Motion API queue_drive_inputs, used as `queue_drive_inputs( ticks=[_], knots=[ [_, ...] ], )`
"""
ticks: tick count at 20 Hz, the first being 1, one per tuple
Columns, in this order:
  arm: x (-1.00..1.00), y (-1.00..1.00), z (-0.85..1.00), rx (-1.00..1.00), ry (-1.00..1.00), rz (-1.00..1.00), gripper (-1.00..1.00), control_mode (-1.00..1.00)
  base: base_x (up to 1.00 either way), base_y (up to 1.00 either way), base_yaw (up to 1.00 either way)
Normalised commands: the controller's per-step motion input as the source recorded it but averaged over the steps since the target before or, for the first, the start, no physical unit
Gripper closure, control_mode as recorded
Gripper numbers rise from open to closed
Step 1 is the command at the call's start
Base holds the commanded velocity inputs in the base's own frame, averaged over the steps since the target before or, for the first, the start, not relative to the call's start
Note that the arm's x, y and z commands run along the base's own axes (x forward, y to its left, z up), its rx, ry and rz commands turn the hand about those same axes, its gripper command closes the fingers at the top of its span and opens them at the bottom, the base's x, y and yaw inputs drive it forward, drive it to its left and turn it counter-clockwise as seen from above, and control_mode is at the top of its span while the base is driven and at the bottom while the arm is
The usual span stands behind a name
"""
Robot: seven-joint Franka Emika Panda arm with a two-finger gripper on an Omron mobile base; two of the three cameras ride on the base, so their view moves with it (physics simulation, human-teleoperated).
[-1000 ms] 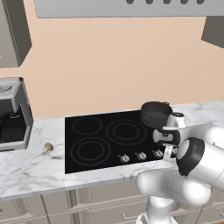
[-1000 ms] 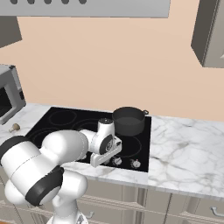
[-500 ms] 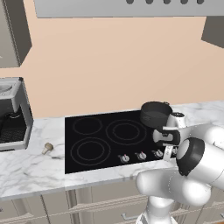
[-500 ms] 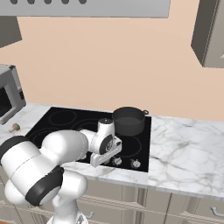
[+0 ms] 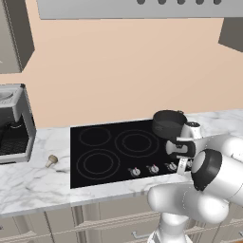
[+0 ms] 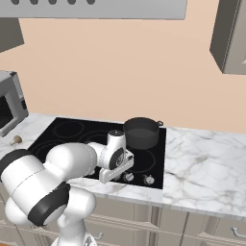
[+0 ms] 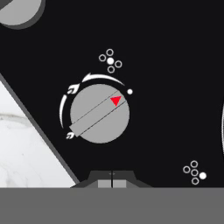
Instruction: Turn on the burner for the pot on the stove. Wait thirty seconds for the pot to heat up. Then add the mushroom to the pot.
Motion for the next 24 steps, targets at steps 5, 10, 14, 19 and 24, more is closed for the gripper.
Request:
queue_drive_inputs(
  ticks=[5, 10, 14, 19, 24],
  knots=[
    [0.00, 0.00, 0.00, 0.00, 0.00, 0.00, 1.00, -1.00, 0.00, 0.00, 0.00],
    [0.00, 0.00, 0.00, 0.00, 0.00, 0.00, 1.00, -1.00, 0.00, 0.00, 0.00],
    [0.00, 0.00, 0.00, 0.00, 0.00, 0.00, 1.00, -1.00, 0.00, 0.00, 0.00],
    [-0.05, 0.00, 0.01, 0.00, 0.00, 0.00, 1.00, -1.00, 0.00, 0.00, 0.00],
    [-0.23, 0.06, 0.04, -0.01, 0.00, -0.01, 1.00, -1.00, 0.00, 0.00, 0.00]
  ],
)
